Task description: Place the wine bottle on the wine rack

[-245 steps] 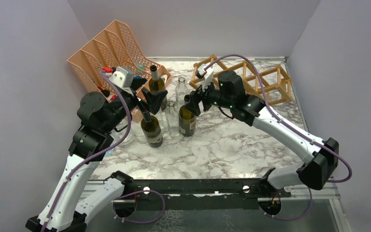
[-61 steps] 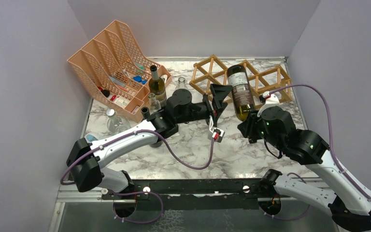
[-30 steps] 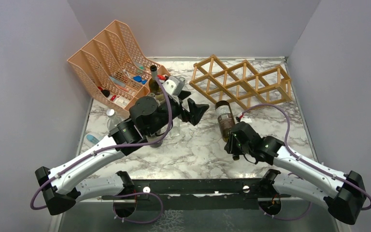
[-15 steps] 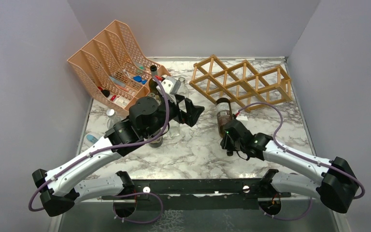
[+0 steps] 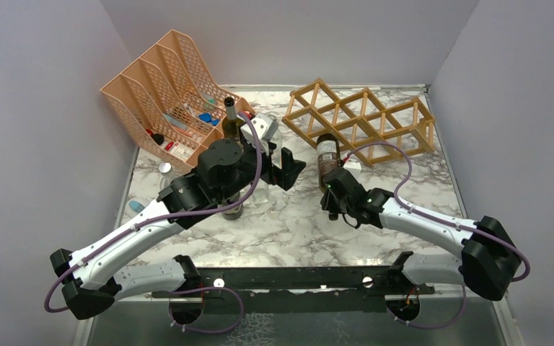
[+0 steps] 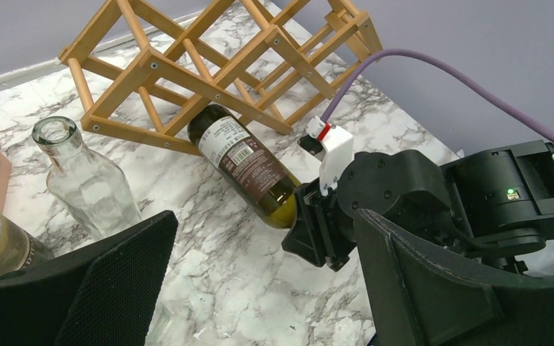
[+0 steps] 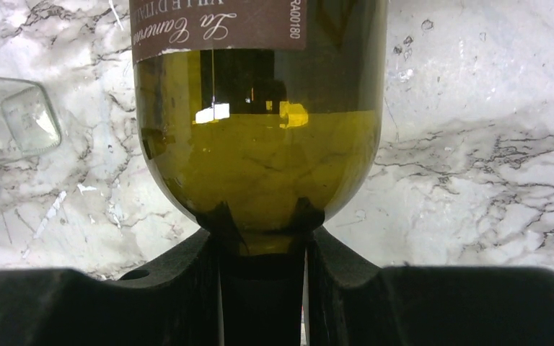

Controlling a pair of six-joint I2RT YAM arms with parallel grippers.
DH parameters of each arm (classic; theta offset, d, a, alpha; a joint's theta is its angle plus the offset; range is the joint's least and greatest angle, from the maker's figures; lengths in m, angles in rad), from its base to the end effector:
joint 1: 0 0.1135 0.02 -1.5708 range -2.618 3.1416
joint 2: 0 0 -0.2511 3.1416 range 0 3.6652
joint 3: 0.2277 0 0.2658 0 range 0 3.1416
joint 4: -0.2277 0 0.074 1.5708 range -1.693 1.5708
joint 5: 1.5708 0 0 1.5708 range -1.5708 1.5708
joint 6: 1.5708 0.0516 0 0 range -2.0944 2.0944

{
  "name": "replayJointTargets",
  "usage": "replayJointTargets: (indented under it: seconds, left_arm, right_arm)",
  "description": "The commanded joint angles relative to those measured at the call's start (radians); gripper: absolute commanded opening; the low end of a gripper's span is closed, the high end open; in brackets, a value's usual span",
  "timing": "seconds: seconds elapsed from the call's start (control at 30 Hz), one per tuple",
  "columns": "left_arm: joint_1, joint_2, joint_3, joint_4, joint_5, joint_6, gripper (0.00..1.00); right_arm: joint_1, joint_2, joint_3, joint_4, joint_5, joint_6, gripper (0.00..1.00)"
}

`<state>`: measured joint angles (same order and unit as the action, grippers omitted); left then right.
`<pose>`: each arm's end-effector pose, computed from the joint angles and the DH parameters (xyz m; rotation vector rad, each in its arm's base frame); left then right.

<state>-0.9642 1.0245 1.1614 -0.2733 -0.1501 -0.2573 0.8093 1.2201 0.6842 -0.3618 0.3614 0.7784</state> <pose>0.1555 -0.2106 0.4058 0.5022 1.6955 -0.7738 0.1948 0.1779 0.1731 0.1166 2.4087 0.2921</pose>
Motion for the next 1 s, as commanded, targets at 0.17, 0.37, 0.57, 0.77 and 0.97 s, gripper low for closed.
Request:
replayJointTargets:
  seconds: [0.17,0.37,0.57,0.77,0.97]
  left_arm:
    - [-0.002,0.001,0.040,-0.028,0.032,0.068,0.99]
    - [-0.002,0.000,0.035,-0.030,0.023,0.075,0.99]
    - [-0.003,-0.004,0.038,-0.030,0.015,0.082,0.99]
    - [-0.002,-0.007,0.039,-0.029,0.010,0.085,0.99]
    - [-0.003,-0.013,0.037,-0.030,0.012,0.085,0.99]
  right_arm:
    - [-0.040,0.063,0.089,0.137,0.111,-0.004,0.01]
    - [-0.097,0.091,0.096,0.155,0.108,0.007,0.01]
    - [-0.158,0.134,0.110,0.236,0.020,-0.066,0.01]
    - [-0.188,0.188,0.157,0.258,-0.019,-0.109,0.01]
    - [-0.215,0.224,0.193,0.239,-0.036,-0.127,0.01]
